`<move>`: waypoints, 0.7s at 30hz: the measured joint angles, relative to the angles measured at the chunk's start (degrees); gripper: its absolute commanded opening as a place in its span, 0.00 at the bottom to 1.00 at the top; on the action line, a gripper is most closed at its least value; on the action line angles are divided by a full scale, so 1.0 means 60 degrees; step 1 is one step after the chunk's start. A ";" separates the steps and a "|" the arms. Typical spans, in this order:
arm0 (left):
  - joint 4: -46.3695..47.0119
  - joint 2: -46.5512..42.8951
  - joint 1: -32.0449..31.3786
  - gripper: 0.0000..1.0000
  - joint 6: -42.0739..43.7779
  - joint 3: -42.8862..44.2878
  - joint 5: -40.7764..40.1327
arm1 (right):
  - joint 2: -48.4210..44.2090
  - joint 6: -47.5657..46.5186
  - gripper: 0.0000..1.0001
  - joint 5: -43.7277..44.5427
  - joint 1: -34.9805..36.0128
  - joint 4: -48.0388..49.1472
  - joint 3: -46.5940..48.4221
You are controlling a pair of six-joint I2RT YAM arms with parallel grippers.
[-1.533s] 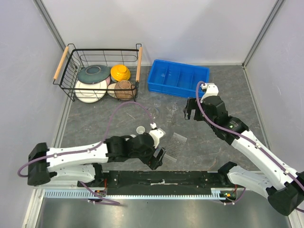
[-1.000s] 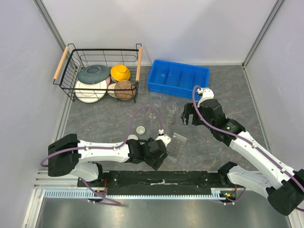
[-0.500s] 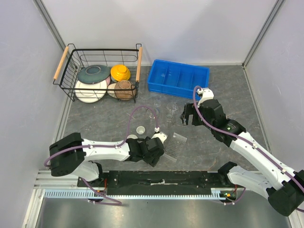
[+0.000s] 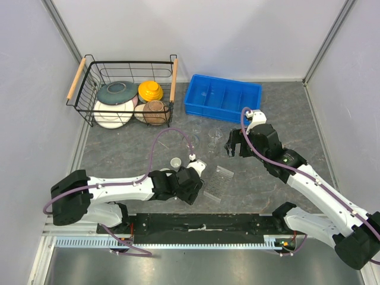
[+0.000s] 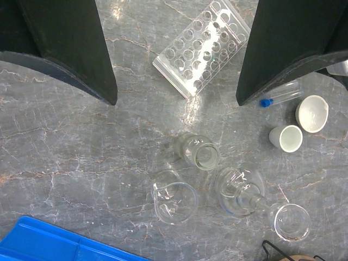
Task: Organize the chemistry lab equipment
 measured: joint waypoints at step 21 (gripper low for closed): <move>0.0280 0.0499 0.0259 0.62 0.0120 -0.0149 0.0277 | -0.0004 -0.0066 0.98 -0.0015 0.0000 0.0004 0.0000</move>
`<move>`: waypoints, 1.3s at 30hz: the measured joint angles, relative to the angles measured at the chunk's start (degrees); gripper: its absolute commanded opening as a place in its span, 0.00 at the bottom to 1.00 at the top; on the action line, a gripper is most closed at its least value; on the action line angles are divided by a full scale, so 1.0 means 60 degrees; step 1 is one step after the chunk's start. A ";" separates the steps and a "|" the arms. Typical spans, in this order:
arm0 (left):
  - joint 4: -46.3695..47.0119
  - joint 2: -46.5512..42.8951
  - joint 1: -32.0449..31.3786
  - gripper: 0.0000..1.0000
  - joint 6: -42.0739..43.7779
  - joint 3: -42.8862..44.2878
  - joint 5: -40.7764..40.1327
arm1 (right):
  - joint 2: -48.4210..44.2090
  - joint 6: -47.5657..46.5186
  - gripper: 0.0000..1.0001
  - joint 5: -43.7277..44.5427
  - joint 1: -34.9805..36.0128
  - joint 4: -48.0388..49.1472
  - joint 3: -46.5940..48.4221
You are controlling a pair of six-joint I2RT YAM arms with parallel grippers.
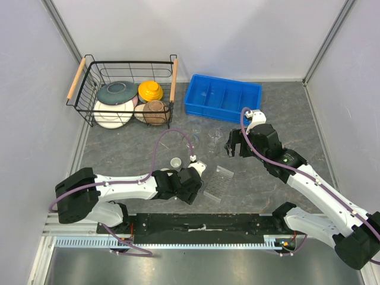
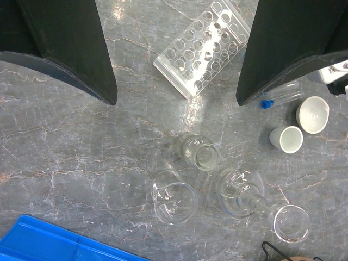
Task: Organize the chemistry lab equipment
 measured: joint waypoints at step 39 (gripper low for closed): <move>-0.0659 0.0495 -0.0004 0.02 -0.0437 0.0248 -0.0168 | -0.0029 0.0000 0.98 -0.0233 0.0000 -0.0532 0.0047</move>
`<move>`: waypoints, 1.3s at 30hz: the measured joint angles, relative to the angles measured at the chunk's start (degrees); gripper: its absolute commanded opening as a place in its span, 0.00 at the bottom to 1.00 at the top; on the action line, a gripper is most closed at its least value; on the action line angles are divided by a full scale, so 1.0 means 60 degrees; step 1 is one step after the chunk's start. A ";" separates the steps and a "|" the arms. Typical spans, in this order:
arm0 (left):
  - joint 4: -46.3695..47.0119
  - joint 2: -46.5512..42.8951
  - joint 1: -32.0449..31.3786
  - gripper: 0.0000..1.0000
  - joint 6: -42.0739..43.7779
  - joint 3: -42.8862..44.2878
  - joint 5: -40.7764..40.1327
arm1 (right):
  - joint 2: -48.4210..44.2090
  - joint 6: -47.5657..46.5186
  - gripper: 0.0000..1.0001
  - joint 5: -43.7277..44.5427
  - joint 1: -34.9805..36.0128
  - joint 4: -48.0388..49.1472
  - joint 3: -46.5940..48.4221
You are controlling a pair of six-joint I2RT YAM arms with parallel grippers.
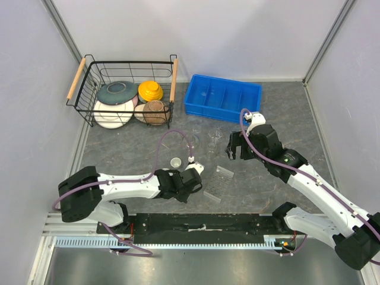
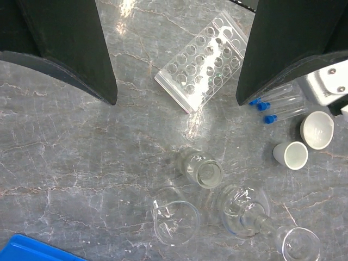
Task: Organize the chemistry lab equipment
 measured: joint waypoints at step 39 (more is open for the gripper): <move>0.3472 -0.4368 0.1665 0.02 0.1512 -0.0124 0.7989 | -0.2000 0.1508 0.67 -0.8910 0.0007 0.0266 -0.0066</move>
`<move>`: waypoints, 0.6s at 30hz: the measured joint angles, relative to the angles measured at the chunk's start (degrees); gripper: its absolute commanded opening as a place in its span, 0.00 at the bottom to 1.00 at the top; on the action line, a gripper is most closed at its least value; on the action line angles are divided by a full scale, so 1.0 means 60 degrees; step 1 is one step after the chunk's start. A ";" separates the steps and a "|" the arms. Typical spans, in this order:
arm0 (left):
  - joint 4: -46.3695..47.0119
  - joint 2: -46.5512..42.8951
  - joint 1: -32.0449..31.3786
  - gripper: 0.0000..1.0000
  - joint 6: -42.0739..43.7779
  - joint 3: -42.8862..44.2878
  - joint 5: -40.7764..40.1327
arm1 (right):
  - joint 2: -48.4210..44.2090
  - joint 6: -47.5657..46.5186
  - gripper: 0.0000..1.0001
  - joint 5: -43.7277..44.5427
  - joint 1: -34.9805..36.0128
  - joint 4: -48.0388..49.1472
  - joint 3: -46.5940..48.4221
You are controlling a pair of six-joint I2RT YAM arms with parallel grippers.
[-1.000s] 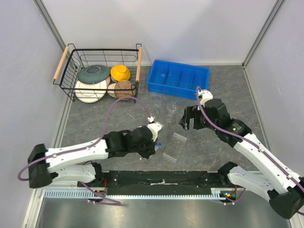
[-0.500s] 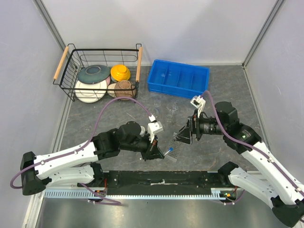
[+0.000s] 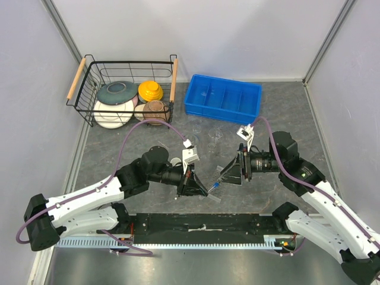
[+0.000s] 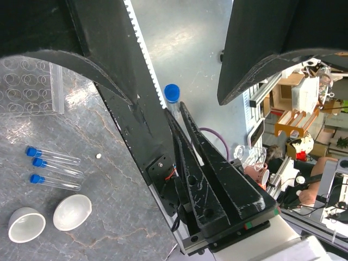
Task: Organize the chemistry lab equipment
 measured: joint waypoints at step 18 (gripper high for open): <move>0.1494 0.0015 0.0659 0.02 -0.0084 -0.0280 0.1202 | 0.0036 0.0856 0.52 -0.0095 0.0601 0.1195 -0.0474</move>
